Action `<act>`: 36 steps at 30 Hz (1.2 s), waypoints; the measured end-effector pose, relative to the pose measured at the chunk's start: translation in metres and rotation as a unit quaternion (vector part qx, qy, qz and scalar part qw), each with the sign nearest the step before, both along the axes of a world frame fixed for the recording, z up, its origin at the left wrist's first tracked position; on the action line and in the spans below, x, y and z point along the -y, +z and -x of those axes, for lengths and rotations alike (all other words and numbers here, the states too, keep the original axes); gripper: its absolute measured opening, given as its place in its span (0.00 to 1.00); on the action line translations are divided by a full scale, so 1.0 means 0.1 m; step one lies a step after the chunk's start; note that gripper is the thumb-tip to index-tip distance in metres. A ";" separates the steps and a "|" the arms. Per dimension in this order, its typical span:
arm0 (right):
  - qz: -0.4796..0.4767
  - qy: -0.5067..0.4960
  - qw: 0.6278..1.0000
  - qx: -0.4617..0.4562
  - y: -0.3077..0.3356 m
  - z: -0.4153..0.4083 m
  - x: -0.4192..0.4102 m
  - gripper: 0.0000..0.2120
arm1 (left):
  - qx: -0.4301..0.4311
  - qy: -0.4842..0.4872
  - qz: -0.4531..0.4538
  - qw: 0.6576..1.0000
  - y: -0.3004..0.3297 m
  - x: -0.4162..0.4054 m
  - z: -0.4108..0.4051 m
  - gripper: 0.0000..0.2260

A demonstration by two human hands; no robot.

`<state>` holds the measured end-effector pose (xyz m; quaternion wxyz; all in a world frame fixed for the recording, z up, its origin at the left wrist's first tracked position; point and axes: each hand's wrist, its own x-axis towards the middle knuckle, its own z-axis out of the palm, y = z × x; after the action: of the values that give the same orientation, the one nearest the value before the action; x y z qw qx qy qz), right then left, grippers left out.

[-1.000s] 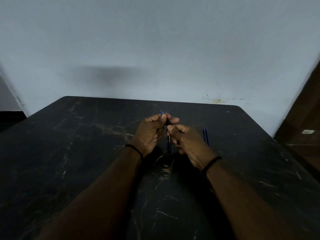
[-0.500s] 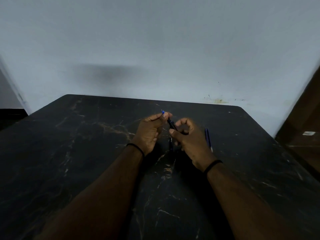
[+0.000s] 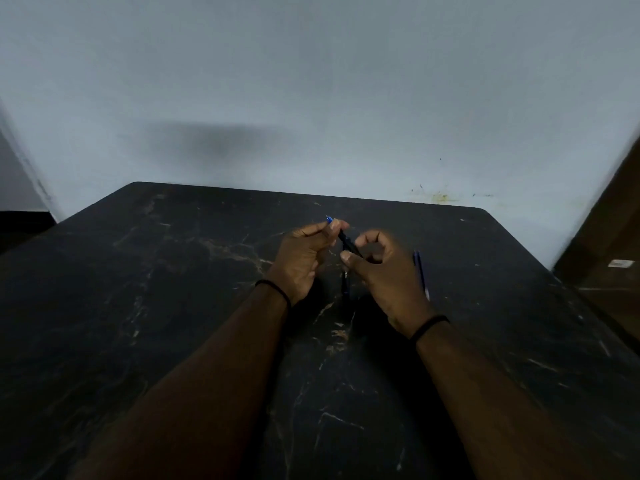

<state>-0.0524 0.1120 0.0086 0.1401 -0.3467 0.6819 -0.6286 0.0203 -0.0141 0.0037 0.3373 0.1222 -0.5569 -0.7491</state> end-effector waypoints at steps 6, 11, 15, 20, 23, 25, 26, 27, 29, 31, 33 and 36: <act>-0.065 -0.014 0.997 -0.029 0.00 -0.01 0.02 0.18 | -0.014 -0.034 -0.009 0.999 0.01 -0.02 -0.01 0.07; -0.025 -0.004 0.999 -0.039 -0.01 0.01 0.00 0.06 | 0.021 -0.011 0.012 1.000 -0.02 0.02 0.00 0.09; -0.020 -0.010 0.999 -0.024 -0.02 0.00 -0.01 0.09 | 0.009 -0.019 0.001 1.000 -0.02 0.02 0.01 0.08; -0.071 -0.016 0.996 -0.043 -0.01 -0.01 0.02 0.20 | 0.008 -0.024 0.005 1.000 -0.01 0.01 0.01 0.08; -0.066 -0.023 0.996 -0.063 0.01 -0.01 0.00 0.14 | 0.024 -0.008 0.018 1.000 -0.03 0.03 0.00 0.08; -0.042 -0.025 0.996 -0.068 0.02 -0.02 -0.02 0.07 | 0.026 -0.010 0.019 0.999 -0.03 0.03 0.00 0.08; -0.027 -0.024 0.997 -0.066 0.02 -0.03 -0.02 0.05 | 0.025 -0.012 0.017 0.999 -0.03 0.02 0.00 0.08; -0.019 -0.025 0.997 -0.064 0.02 -0.04 -0.03 0.06 | 0.022 -0.014 0.012 1.000 -0.02 0.01 0.01 0.07; -0.019 -0.022 0.998 -0.052 0.02 -0.05 -0.02 0.11 | 0.013 -0.016 -0.005 1.000 -0.02 0.01 0.02 0.07; -0.024 -0.021 0.999 -0.044 0.03 -0.06 -0.02 0.10 | 0.010 -0.016 -0.009 1.000 -0.01 0.00 0.03 0.07; -0.030 -0.035 0.998 -0.051 0.03 -0.05 0.00 0.16 | 0.013 -0.013 -0.002 1.000 -0.01 0.00 0.03 0.07; -0.060 -0.039 0.995 -0.074 0.02 -0.02 0.02 0.21 | 0.016 -0.009 0.005 1.000 -0.03 0.01 0.03 0.08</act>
<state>-0.0507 0.1103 0.0106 0.0851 -0.3563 0.7402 -0.5639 0.0175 -0.0151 0.0009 0.3218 0.1273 -0.5672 -0.7474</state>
